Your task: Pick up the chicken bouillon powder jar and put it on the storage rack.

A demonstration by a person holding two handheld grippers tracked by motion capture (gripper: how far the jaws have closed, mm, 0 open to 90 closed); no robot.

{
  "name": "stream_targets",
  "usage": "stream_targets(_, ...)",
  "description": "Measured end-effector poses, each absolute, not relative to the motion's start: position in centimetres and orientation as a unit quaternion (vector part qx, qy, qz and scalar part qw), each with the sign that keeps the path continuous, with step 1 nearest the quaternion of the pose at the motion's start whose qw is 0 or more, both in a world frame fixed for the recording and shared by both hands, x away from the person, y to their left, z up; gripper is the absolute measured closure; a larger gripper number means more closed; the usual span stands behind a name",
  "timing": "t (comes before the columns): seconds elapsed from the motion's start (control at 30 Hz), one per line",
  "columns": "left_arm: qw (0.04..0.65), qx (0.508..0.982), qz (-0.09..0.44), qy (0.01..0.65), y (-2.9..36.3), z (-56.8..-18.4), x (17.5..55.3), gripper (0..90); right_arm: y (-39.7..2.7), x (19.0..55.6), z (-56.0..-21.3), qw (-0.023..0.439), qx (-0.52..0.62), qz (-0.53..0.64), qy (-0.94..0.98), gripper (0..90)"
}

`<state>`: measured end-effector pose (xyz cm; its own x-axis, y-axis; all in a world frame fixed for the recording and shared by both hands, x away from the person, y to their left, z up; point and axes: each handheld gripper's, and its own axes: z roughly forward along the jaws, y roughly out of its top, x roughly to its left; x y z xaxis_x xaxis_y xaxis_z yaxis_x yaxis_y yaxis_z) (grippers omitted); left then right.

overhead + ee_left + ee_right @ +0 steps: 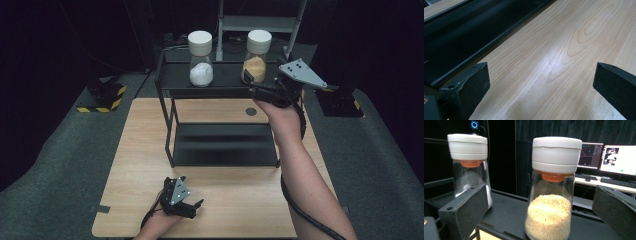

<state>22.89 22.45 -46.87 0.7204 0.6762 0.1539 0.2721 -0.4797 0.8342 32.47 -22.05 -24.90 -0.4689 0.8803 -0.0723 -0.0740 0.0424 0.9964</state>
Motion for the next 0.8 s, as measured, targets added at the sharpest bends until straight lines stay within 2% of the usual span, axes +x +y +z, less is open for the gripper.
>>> stream_targets(0.8, 0.419, 0.829, 0.241, 0.283, 22.4, -46.8, 22.9, 1.1, -23.6, 28.5, -28.3, 0.396, 0.313, 0.59, 0.63, 0.0)
